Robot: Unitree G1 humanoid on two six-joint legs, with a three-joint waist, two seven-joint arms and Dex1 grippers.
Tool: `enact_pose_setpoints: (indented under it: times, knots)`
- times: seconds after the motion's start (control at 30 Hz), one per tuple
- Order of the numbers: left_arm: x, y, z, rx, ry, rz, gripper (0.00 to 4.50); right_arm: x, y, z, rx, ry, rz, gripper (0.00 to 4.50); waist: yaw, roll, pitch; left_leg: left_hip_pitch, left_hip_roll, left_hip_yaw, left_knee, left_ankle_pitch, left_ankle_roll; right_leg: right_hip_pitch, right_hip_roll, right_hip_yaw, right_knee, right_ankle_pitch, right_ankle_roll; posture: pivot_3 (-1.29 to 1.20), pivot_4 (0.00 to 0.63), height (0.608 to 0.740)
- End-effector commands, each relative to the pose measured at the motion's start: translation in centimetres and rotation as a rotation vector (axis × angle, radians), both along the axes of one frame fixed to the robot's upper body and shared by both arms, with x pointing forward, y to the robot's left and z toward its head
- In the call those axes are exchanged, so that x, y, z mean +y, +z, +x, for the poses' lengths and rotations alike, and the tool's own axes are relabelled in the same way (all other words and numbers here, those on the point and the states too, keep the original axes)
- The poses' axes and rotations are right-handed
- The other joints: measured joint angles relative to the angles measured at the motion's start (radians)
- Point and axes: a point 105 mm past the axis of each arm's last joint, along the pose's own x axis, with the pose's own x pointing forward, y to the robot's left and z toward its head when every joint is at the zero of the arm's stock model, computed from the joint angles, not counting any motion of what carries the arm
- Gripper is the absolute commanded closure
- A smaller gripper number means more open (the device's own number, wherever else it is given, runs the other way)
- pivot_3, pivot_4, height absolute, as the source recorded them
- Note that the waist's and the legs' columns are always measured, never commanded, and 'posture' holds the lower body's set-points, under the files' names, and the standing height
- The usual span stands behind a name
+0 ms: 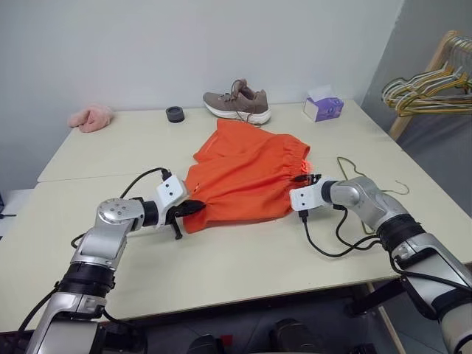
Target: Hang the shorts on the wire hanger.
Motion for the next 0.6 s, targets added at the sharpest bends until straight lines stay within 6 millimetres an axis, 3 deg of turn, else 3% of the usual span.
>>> enact_pose_setpoints:
  times: [0.03,0.17,0.37,0.47,0.6]
  knots:
    - [0.7,1.8,0.1,-0.058,0.015,-0.015,4.5,0.6,1.8,0.9,-0.062,0.011,0.009,3.18,-0.001,0.0,0.0,0.0,0.0,0.0,0.0,0.0,0.0,0.0,-0.001,0.0,0.0,0.0,0.0,-0.14,0.027,0.74]
    - [1.6,2.0,0.1,-0.059,0.038,-0.005,4.5,1.0,2.7,1.0,-0.083,0.038,0.019,4.47,-0.005,0.0,0.0,0.0,0.0,0.0,0.0,0.0,0.0,0.0,-0.002,-0.001,0.001,0.0,0.0,-0.14,0.023,0.74]
    - [3.0,1.7,-1.2,-0.004,0.028,0.025,4.5,0.8,3.7,-1.0,-0.008,0.123,0.035,4.47,-0.005,0.0,0.0,0.0,0.0,-0.001,0.0,0.0,0.0,0.0,-0.002,-0.001,0.001,0.0,0.0,-0.13,0.02,0.74]
    - [2.8,0.6,-3.7,0.108,-0.056,0.045,4.5,0.1,3.2,-3.5,0.115,0.136,0.044,4.47,0.0,0.0,0.0,0.0,0.0,-0.002,-0.001,0.0,0.0,0.0,-0.004,-0.001,-0.001,0.0,0.0,-0.13,0.022,0.74]
    - [2.0,-0.9,-8.5,0.329,-0.198,0.06,4.5,-0.9,3.2,-6.5,0.256,0.113,0.063,4.47,0.003,0.002,0.001,-0.001,0.0,-0.003,-0.001,0.0,0.0,0.0,-0.005,-0.002,0.0,-0.001,0.0,-0.13,0.028,0.74]
